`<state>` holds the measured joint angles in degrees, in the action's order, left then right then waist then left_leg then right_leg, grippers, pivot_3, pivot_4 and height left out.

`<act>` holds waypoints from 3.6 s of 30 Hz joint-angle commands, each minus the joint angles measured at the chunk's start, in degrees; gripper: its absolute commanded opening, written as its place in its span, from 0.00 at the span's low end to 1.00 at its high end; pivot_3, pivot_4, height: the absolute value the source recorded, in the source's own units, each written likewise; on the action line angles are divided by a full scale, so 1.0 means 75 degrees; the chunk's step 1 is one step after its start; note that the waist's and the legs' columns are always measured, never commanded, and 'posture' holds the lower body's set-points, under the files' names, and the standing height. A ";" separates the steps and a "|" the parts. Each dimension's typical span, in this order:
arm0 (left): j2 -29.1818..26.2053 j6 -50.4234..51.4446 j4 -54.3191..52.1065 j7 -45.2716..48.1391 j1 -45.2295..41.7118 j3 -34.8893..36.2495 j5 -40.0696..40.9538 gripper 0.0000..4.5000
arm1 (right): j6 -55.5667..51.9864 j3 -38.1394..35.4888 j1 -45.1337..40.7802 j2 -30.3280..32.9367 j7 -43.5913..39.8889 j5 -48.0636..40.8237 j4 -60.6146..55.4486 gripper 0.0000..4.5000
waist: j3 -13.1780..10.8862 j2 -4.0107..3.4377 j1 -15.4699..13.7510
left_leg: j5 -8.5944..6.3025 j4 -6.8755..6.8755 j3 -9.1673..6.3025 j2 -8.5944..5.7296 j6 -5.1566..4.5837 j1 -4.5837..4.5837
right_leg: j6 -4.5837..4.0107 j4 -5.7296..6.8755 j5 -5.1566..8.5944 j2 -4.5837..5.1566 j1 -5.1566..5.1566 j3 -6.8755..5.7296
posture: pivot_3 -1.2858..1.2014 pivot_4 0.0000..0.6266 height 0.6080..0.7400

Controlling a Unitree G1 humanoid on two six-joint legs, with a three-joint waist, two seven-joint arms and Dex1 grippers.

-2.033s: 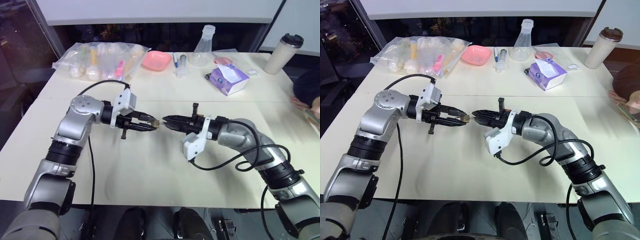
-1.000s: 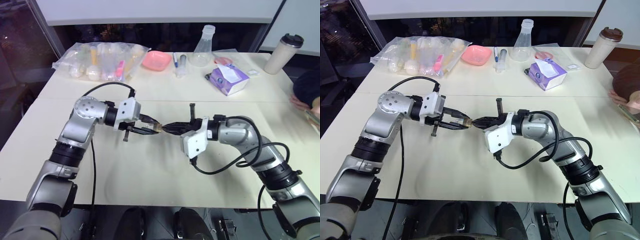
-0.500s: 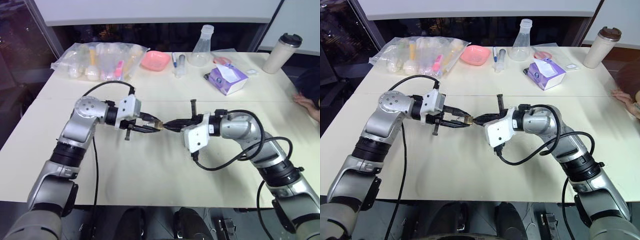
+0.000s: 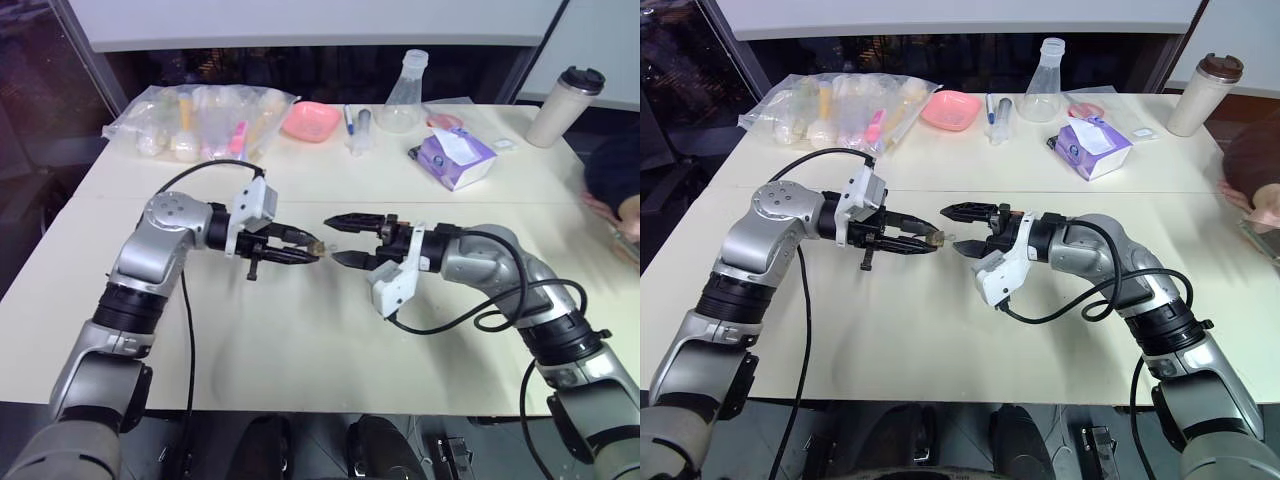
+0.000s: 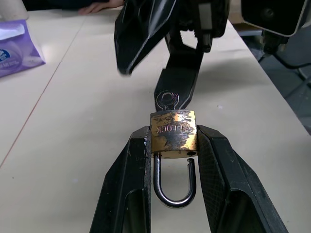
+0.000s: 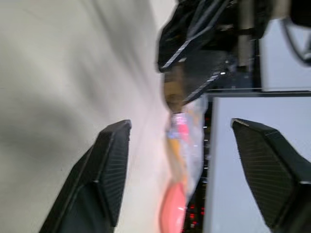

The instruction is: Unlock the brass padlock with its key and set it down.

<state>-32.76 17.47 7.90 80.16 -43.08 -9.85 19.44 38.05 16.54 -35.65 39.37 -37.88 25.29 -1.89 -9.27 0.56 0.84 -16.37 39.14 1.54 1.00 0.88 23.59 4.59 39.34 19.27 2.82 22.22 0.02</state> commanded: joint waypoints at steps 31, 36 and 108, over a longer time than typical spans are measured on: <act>-0.0028 0.0748 -0.0473 -0.0163 -0.0253 0.0231 0.0536 0.58 | 0.0636 0.0133 -0.0097 -0.0286 0.0766 0.0517 -0.0095 0.00 | 0.0000 0.0000 0.0002 | 0.0003 0.0000 0.0000 0.0000 0.0005 -0.0002 | 0.0000 0.0001 0.0000 0.0001 -0.0002 0.0001 | 0.52 0.24 1.00; -0.0135 0.0498 -0.0458 -0.0160 -0.0198 0.0290 0.0451 0.99 | 0.0625 0.0111 -0.0093 -0.0268 0.0731 0.0501 -0.0076 0.00 | 0.0000 0.0000 0.0002 | 0.0003 0.0000 0.0000 0.0000 0.0005 -0.0002 | 0.0000 0.0001 0.0000 0.0001 -0.0002 0.0001 | 0.52 0.24 1.00; -0.0695 0.0736 -0.0658 -0.0362 0.1171 0.0306 0.0513 0.00 | 0.0110 0.0026 -0.0049 -0.0104 0.0126 -0.0137 -0.0341 0.00 | -0.0001 -0.0001 -0.0061 | -0.0009 0.0000 0.0000 0.0003 -0.0016 -0.0008 | -0.0001 0.0008 0.0000 0.0002 -0.0006 0.0002 | 0.52 0.24 1.00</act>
<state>-38.93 22.29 4.36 78.37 -31.97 -9.66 21.28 39.06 17.73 -34.83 38.78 -37.10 25.55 -2.62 -9.28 0.55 0.39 -16.44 39.15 1.54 1.01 0.76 23.53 4.58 39.40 19.27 2.85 22.16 0.03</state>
